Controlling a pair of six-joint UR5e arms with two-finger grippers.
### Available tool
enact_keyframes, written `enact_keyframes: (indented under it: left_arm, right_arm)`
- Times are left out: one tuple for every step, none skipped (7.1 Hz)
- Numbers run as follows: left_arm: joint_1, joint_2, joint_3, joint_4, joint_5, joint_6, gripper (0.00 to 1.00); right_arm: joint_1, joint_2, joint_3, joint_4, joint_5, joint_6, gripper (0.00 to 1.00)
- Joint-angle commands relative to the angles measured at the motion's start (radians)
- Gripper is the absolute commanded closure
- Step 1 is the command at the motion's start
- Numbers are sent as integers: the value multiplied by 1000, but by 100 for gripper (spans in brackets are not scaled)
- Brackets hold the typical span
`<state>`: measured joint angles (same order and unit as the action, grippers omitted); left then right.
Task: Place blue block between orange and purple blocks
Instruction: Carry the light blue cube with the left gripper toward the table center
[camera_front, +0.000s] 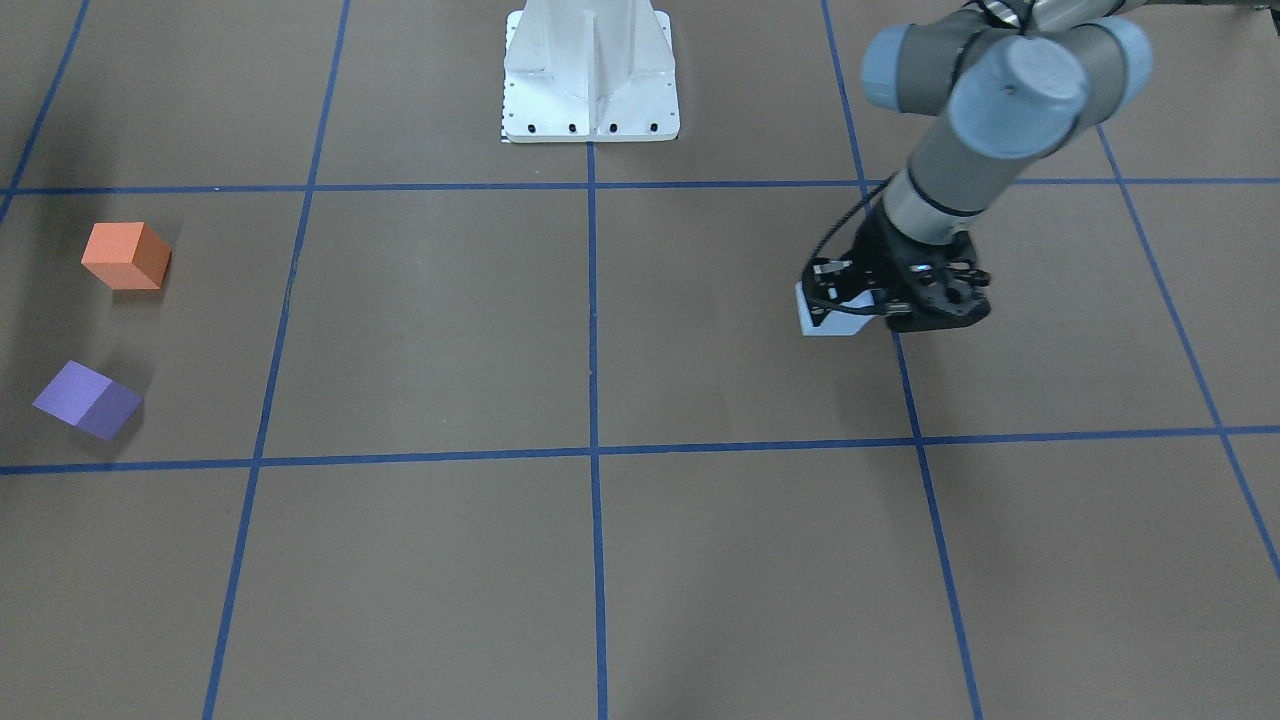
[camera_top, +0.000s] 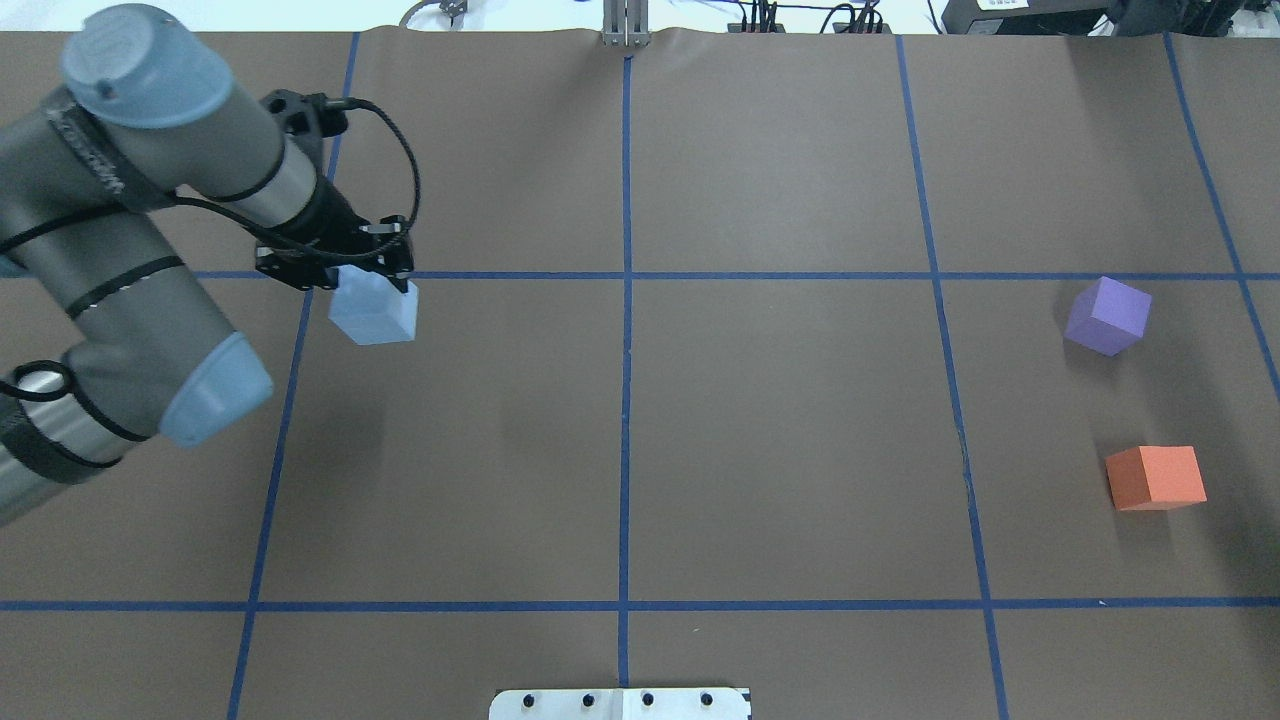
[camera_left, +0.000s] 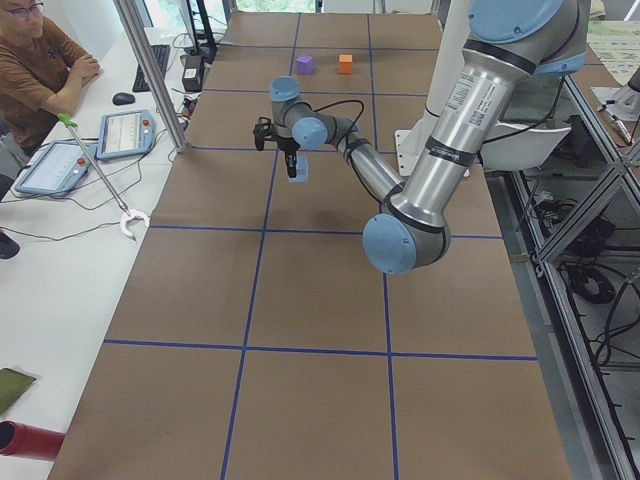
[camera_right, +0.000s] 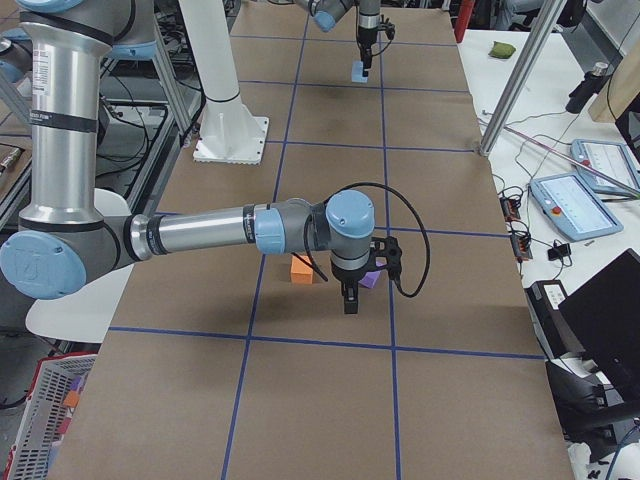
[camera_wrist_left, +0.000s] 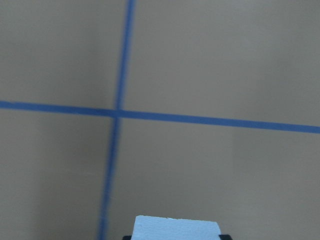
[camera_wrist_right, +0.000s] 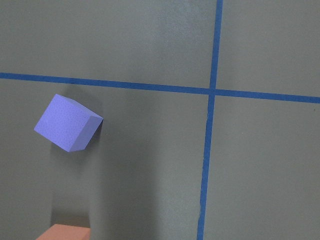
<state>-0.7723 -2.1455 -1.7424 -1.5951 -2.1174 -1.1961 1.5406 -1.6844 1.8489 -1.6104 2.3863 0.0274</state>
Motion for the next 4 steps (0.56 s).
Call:
enact_keyframes:
  left_arm:
    - [170,-324,279,-5,150,-164,100]
    - [194,-437,425,-17,190,-175,100]
    - [199,-474,513,-64,192,-177,100]
    - [200,-473,547,-109,192,-171,100]
  right_arm:
    - [0,5,-2,4,1,2,0]
    - [0,6,1,3,2,-1,0]
    - [1,15,22,-2,13,5,0]
    - [1,29,86,-28,54,84,0]
